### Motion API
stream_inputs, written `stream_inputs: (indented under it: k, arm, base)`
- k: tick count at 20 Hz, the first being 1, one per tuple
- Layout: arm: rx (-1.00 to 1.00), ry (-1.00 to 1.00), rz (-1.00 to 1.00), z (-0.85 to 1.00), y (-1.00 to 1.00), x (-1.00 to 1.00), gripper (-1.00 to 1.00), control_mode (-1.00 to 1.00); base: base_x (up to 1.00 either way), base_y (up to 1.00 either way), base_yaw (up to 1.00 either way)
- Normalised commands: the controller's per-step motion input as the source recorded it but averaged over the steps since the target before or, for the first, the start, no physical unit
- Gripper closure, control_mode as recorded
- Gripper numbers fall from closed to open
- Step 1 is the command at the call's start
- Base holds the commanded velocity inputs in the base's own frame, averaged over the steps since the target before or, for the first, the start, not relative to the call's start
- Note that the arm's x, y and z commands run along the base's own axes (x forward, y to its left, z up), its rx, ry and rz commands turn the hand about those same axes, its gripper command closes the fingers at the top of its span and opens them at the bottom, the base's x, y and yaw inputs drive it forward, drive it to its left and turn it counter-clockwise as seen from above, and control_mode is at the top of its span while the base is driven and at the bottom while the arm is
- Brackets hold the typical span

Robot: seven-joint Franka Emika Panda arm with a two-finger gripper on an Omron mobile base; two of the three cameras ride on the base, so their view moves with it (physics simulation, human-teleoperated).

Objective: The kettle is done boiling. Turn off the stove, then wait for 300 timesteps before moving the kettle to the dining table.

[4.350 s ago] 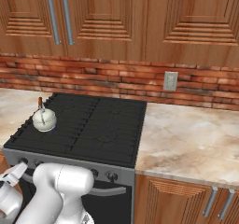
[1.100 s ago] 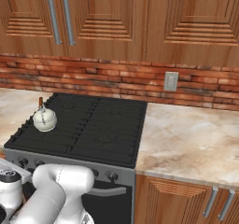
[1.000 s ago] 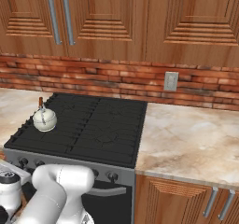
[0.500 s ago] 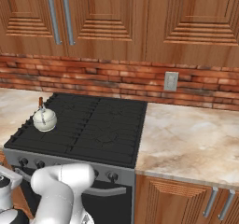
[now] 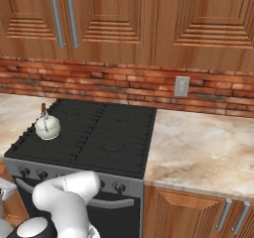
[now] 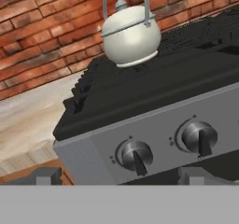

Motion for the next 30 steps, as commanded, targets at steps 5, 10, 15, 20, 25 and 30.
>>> stream_inputs:
  k: [5,10,15,20,25,30]
  arm:
    - [-0.05,0.01,0.00,0.56,0.00,-0.10,-1.00,-1.00]
    - [-0.07,0.04,0.00,0.61,0.00,-0.03,-1.00,-1.00]
    - [-0.09,0.05,0.00,0.61,0.00,-0.04,-1.00,-1.00]
    - [-0.14,0.09,-0.01,0.47,0.00,-0.03,-1.00,-1.00]
    - [-0.14,0.12,-0.01,0.43,-0.04,-0.06,-1.00,-1.00]
    - [-0.10,0.14,-0.01,0.48,-0.12,-0.05,-1.00,-1.00]
  base:
    - [0.00,0.00,0.00]
    - [0.00,0.00,0.00]
    - [0.00,0.00,0.00]
    - [0.00,0.00,0.00]
    - [0.00,0.00,0.00]
    - [0.00,0.00,0.00]
